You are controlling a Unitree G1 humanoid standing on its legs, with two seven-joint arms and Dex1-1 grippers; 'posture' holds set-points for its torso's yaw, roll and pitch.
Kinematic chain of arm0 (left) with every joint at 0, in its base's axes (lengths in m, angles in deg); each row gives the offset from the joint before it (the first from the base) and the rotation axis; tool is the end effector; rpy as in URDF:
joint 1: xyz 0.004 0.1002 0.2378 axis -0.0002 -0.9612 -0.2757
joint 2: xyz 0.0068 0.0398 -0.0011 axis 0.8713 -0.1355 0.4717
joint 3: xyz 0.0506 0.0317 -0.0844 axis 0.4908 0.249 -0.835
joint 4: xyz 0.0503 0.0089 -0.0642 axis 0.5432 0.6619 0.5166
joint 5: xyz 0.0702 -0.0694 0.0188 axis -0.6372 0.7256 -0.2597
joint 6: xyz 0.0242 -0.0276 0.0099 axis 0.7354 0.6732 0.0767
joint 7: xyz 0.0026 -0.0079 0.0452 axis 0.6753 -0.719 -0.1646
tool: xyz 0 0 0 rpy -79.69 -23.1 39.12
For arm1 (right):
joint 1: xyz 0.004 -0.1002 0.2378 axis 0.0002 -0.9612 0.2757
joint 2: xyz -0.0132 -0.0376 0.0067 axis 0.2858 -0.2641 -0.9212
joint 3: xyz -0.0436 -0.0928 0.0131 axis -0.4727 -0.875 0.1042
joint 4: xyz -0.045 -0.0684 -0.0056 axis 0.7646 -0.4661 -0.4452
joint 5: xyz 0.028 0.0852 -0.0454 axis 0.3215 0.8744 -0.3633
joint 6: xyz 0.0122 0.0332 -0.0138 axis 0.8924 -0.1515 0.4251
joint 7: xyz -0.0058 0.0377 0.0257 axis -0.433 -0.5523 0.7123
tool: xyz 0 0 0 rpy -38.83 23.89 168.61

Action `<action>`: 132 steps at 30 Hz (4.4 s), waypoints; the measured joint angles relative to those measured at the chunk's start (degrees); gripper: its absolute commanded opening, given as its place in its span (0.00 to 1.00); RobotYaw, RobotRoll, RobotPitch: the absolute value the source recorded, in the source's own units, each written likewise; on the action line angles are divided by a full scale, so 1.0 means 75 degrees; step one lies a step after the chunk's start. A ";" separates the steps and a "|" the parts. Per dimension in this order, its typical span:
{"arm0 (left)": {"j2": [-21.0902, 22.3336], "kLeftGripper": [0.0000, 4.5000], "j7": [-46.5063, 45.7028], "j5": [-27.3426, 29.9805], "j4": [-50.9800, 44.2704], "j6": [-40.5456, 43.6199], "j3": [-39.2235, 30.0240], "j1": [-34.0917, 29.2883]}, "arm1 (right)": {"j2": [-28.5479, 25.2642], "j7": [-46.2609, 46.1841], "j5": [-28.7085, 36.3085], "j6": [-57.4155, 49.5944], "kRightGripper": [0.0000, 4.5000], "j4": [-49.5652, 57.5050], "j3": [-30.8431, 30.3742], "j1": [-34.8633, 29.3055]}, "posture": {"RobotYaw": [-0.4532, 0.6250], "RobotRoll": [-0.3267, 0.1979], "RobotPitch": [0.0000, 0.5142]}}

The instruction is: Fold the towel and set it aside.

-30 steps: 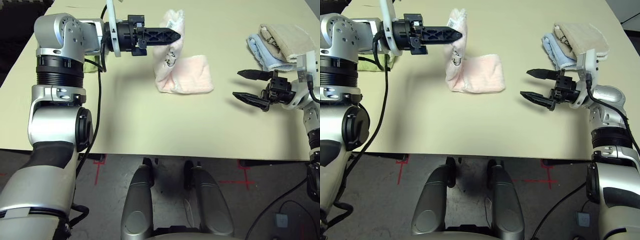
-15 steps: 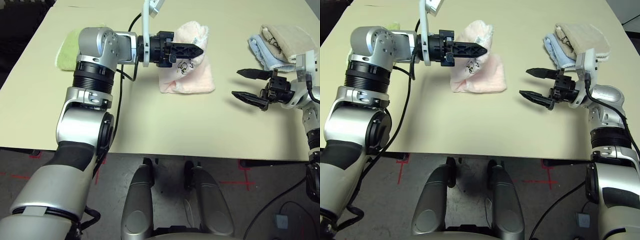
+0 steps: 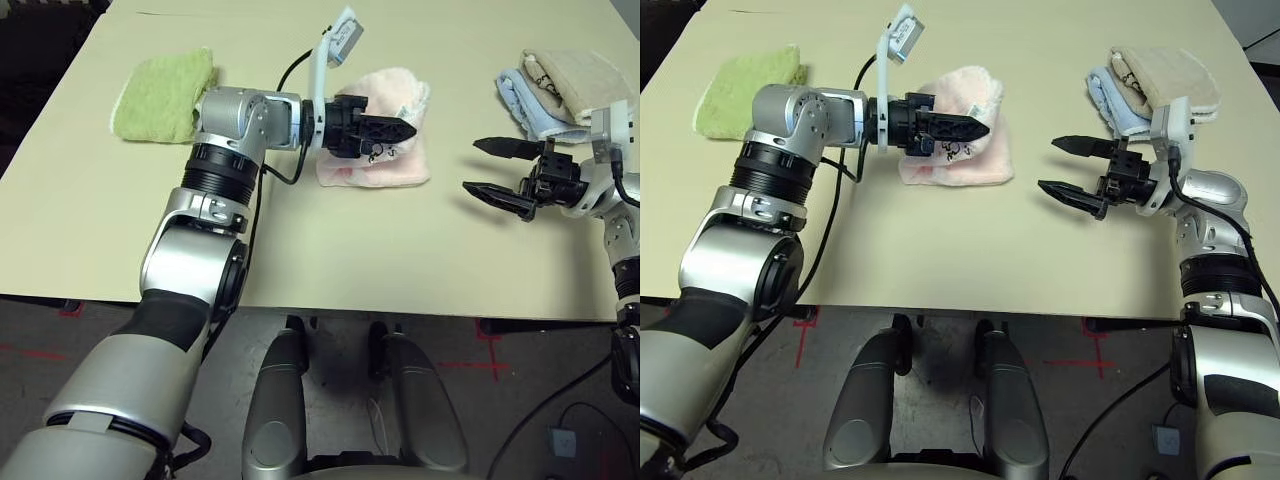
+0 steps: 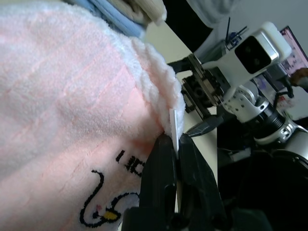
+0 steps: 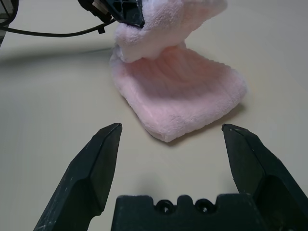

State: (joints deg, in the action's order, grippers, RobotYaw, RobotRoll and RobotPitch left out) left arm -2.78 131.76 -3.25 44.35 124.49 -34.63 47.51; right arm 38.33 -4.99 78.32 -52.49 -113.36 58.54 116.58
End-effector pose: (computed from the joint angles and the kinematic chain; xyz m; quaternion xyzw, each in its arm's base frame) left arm 0.3550 0.1002 0.2703 -0.0840 0.1998 -0.6177 0.7559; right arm 0.3069 -0.3086 0.1896 -0.1500 -0.1049 0.5197 0.8345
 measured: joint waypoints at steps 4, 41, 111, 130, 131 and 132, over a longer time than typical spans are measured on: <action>-0.0113 0.00 0.0064 -0.0012 0.0003 0.0047 0.0132 0.0017 | 0.0050 -0.0021 0.0000 -0.0001 1.00 0.0022 -0.0006 -0.0021 | 0.42 0.62 0.60; -0.0778 0.59 0.0053 -0.0890 0.1743 -0.1330 0.0050 0.0255 | 0.0097 -0.0087 -0.0007 -0.0130 1.00 0.0284 -0.0023 -0.0121 | 0.41 0.62 0.60; 0.0424 0.00 0.1915 -0.2286 0.3501 -0.9607 -0.0278 -0.0800 | 0.1528 0.0020 -0.1103 0.0619 0.00 -0.2335 -0.0641 0.2149 | 0.43 0.62 0.59; 0.0914 0.00 0.1328 -0.3266 0.4035 -0.9963 -0.0175 -0.0859 | 0.1574 -0.0614 -0.1403 0.1247 0.00 -0.2990 -0.0505 0.1965 | 0.43 0.62 0.59; 0.0909 0.00 0.1429 -0.3179 0.4050 -0.9927 -0.0276 -0.0835 | 0.1579 -0.0628 -0.1288 0.1126 0.00 -0.2989 -0.0357 0.2020 | 0.43 0.62 0.59; 0.0898 0.00 0.1533 -0.3064 0.4058 -0.9846 -0.0418 -0.0797 | 0.1579 -0.0687 -0.1159 0.0987 0.00 -0.2988 -0.0231 0.2111 | 0.43 0.62 0.59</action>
State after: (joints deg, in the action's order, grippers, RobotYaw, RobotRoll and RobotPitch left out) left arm 3.95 143.26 -26.23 74.79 50.65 -37.76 41.53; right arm 50.17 -10.14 69.63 -45.09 -135.77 56.81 132.41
